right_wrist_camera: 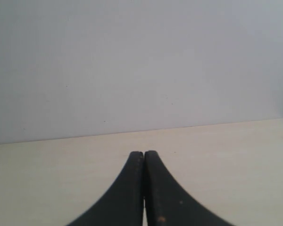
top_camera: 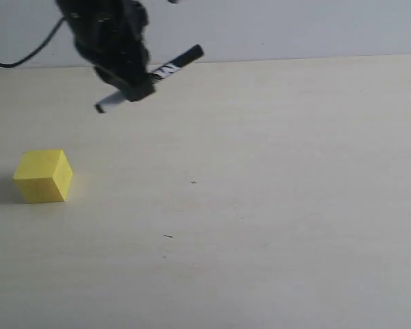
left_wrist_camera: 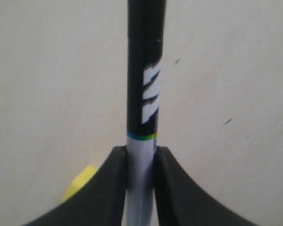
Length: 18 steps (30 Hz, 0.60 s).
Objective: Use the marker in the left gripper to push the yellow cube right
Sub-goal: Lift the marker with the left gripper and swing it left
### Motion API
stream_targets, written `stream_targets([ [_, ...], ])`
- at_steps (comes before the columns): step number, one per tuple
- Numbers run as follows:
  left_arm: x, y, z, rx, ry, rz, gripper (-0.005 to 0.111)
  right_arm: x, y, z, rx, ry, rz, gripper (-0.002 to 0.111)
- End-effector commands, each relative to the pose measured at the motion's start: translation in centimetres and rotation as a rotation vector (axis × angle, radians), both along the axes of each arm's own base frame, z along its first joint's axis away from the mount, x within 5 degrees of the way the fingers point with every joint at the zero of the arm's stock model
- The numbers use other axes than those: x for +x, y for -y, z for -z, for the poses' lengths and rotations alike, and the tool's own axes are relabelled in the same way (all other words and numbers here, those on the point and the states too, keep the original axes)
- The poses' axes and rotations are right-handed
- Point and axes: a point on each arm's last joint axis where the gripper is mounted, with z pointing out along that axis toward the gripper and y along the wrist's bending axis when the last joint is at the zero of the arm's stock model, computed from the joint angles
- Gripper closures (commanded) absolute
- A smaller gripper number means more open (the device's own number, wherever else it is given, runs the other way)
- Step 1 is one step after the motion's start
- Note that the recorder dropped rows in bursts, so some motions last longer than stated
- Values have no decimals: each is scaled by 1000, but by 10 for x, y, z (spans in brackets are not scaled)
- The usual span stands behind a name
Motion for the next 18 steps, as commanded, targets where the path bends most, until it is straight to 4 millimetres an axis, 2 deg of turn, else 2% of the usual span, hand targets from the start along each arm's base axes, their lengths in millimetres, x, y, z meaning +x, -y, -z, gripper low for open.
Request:
stream_targets([
  [1,6,-67,-11,167,106,-114,107,0,0,1,-1,5,8,108],
  [3,8,-86,-12,201,125,-195,107,0,0,1,-1,5,8,108],
  [6,12,-101,-11,198,116,-263,107,0,0,1,-1,5,8,108],
  [9,15,-109,-8,221,102,-209,107,0,0,1,-1,5,8,108],
  [14,3,-121,-1,252,44,44,107,0,0,1,-1,5,8,108],
  [18,10,-156,-7,409,97,53,107,0,0,1,-1,5,8,108],
])
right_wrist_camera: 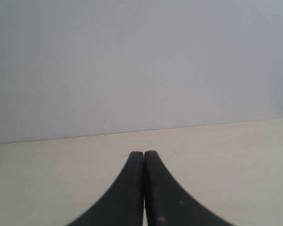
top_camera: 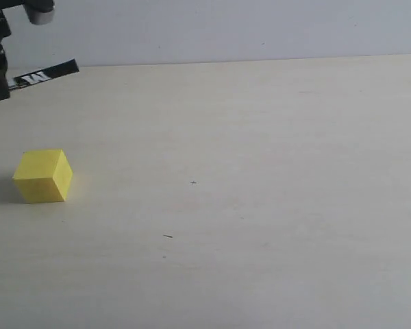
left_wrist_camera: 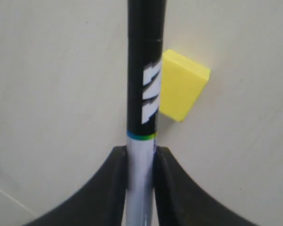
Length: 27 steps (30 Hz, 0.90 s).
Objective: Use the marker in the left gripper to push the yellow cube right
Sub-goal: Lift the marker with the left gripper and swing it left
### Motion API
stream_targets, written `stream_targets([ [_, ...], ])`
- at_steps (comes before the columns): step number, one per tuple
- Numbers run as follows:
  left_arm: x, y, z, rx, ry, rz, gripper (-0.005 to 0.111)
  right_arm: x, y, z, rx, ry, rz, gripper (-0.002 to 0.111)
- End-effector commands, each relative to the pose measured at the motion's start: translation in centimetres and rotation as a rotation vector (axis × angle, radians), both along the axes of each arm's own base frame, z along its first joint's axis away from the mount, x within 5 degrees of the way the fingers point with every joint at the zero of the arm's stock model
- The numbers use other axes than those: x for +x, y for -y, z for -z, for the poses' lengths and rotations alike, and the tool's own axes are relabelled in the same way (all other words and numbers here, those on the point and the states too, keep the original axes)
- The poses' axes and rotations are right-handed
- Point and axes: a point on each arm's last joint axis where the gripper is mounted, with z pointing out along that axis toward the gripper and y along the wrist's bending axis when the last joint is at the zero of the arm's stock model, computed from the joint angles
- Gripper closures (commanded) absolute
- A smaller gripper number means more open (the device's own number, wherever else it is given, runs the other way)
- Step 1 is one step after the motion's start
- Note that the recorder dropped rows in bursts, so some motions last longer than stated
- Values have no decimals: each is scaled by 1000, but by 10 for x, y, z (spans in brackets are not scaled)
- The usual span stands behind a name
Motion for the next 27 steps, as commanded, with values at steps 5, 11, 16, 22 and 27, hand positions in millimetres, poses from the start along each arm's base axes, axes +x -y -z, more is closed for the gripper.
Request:
stream_targets([
  [5,17,-52,-11,212,144,-6,107,0,0,1,-1,5,8,108],
  [11,25,-69,5,31,48,234,107,0,0,1,-1,5,8,108],
  [16,24,-114,32,118,-109,216,107,0,0,1,-1,5,8,108],
  [22,31,-145,64,148,-234,196,107,0,0,1,1,5,8,108],
  [27,40,-142,102,118,-222,253,107,0,0,1,1,5,8,108],
])
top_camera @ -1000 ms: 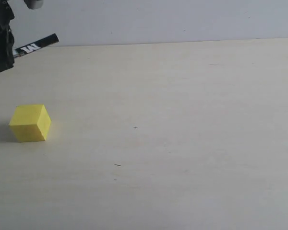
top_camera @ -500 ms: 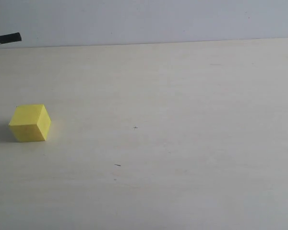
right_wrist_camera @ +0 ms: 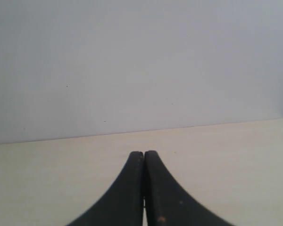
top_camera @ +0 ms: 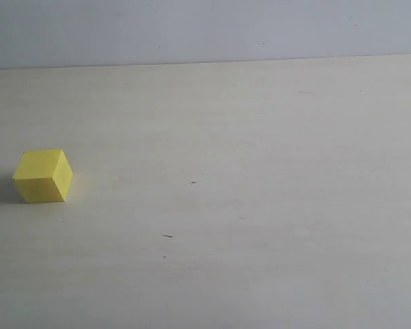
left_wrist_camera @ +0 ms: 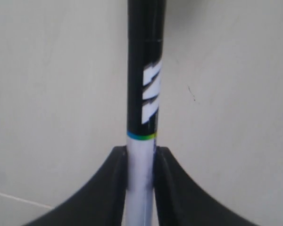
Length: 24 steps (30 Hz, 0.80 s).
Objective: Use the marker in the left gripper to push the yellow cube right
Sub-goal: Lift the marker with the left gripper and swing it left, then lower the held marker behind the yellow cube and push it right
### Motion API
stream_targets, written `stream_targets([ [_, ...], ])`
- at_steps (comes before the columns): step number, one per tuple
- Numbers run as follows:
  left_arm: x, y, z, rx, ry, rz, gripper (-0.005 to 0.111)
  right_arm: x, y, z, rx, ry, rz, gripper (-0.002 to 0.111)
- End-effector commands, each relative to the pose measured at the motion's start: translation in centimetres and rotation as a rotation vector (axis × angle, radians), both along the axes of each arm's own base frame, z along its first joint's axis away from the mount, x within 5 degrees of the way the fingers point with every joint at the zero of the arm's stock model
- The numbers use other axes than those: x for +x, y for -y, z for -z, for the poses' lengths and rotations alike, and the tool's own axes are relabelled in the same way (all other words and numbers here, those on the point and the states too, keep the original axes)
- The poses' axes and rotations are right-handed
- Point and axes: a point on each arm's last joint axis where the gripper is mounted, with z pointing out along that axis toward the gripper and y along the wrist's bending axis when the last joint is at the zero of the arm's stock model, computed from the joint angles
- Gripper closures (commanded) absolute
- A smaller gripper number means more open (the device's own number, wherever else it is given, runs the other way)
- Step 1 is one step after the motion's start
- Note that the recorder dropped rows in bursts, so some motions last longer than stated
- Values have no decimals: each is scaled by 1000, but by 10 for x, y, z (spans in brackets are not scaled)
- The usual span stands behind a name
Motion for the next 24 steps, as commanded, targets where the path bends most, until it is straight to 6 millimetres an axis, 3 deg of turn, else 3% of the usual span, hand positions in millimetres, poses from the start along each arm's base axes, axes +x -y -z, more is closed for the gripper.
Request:
stream_targets([
  [1,8,2,29,-34,10,40,107,0,0,1,1,5,8,108],
  [13,6,-17,78,22,-171,37,107,0,0,1,0,5,8,108],
  [24,15,-5,83,-101,-95,110,107,0,0,1,0,5,8,108],
])
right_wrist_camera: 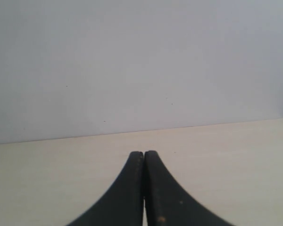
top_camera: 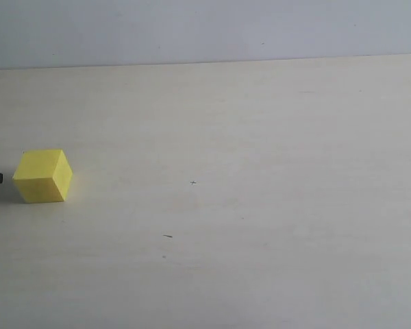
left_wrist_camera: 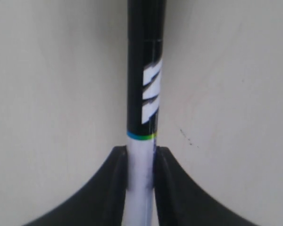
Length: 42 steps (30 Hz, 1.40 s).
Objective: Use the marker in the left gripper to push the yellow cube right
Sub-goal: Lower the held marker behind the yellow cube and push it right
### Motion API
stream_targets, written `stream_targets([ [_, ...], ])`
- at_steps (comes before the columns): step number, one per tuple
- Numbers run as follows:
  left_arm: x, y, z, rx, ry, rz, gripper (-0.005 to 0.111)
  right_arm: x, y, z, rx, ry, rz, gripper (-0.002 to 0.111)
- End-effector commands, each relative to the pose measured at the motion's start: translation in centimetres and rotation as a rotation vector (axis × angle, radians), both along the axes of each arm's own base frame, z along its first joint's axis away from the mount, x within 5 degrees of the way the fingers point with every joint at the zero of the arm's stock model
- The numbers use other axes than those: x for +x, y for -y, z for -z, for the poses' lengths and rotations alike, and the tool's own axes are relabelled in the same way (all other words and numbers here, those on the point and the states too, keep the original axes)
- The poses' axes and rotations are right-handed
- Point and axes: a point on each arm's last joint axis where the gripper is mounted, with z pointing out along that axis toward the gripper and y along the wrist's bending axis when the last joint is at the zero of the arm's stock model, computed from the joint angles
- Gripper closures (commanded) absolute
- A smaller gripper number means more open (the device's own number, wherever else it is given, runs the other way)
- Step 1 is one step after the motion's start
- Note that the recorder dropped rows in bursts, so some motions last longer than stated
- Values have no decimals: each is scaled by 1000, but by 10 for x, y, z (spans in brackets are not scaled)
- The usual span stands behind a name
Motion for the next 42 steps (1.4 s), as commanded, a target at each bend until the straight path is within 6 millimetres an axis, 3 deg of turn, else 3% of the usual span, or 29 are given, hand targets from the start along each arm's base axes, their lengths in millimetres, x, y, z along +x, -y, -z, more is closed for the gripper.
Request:
stream_targets([
  [1,5,9,1,-96,59,29,107,0,0,1,0,5,8,108],
  [9,9,19,14,-120,52,72,107,0,0,1,0,5,8,108],
  [16,17,68,14,-126,98,211,107,0,0,1,0,5,8,108],
  [19,17,67,14,-127,102,187,107,0,0,1,0,5,8,108],
  [22,14,45,15,-124,69,120,107,0,0,1,0,5,8,108],
  [25,13,42,15,-124,61,110,107,0,0,1,0,5,8,108],
  [28,11,66,15,-143,38,158,107,0,0,1,0,5,8,108],
  [32,6,112,15,-146,10,264,107,0,0,1,0,5,8,108],
  [37,0,95,15,-140,-64,90,107,0,0,1,0,5,8,108],
  [42,-4,93,14,-138,-108,78,107,0,0,1,0,5,8,108],
])
